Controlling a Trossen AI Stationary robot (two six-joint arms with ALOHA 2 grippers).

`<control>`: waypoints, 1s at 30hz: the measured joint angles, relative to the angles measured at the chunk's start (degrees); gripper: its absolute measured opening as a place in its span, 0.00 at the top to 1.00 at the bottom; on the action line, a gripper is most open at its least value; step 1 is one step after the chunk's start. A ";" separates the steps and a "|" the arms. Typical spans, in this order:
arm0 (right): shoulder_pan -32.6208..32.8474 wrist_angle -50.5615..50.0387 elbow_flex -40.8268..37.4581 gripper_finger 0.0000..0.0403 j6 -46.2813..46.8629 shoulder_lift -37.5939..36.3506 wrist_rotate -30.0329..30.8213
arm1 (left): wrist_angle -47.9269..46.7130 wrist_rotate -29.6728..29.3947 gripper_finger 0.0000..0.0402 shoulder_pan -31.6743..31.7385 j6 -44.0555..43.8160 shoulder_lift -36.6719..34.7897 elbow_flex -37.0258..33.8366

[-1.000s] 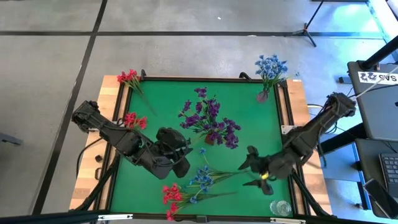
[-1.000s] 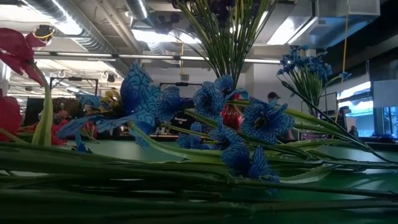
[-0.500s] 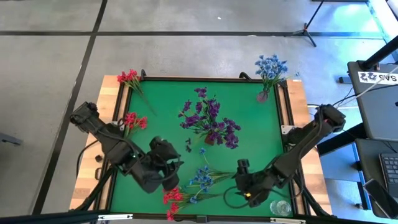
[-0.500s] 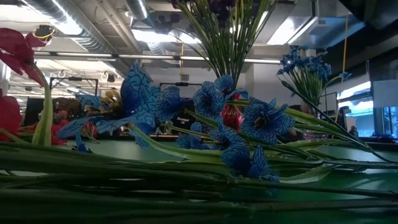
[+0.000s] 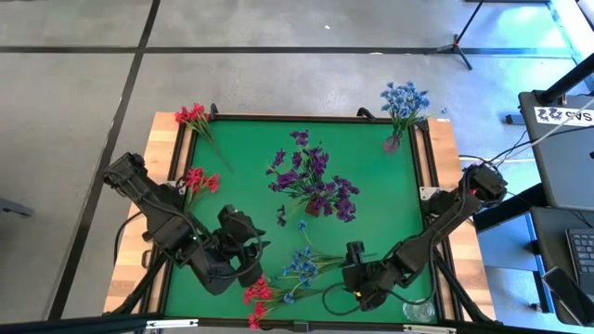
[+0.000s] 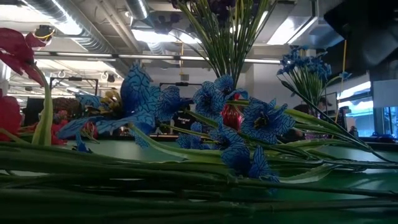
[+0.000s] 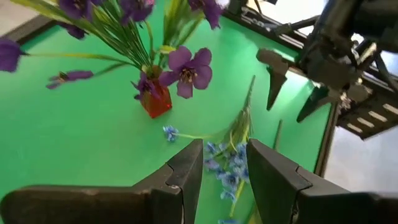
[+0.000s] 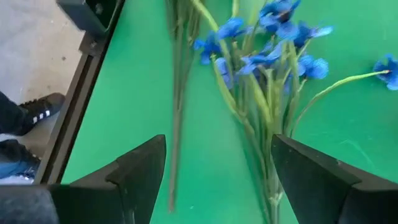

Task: Sort flowers into vase by color
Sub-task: Put the blue flowers into the violet vase

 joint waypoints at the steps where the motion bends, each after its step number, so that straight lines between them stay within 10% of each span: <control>1: -0.43 0.16 0.00 0.28 -0.17 -0.02 0.03 | 0.00 -0.55 0.70 0.00 0.00 0.00 0.00; 21: -8.64 3.85 -0.83 0.29 -1.14 10.21 -2.65 | 0.43 -4.18 0.70 0.11 -0.36 0.02 0.00; 30: -10.29 5.68 -0.70 0.59 -0.85 11.96 -6.64 | 0.57 -8.04 0.70 0.07 -1.68 0.02 0.00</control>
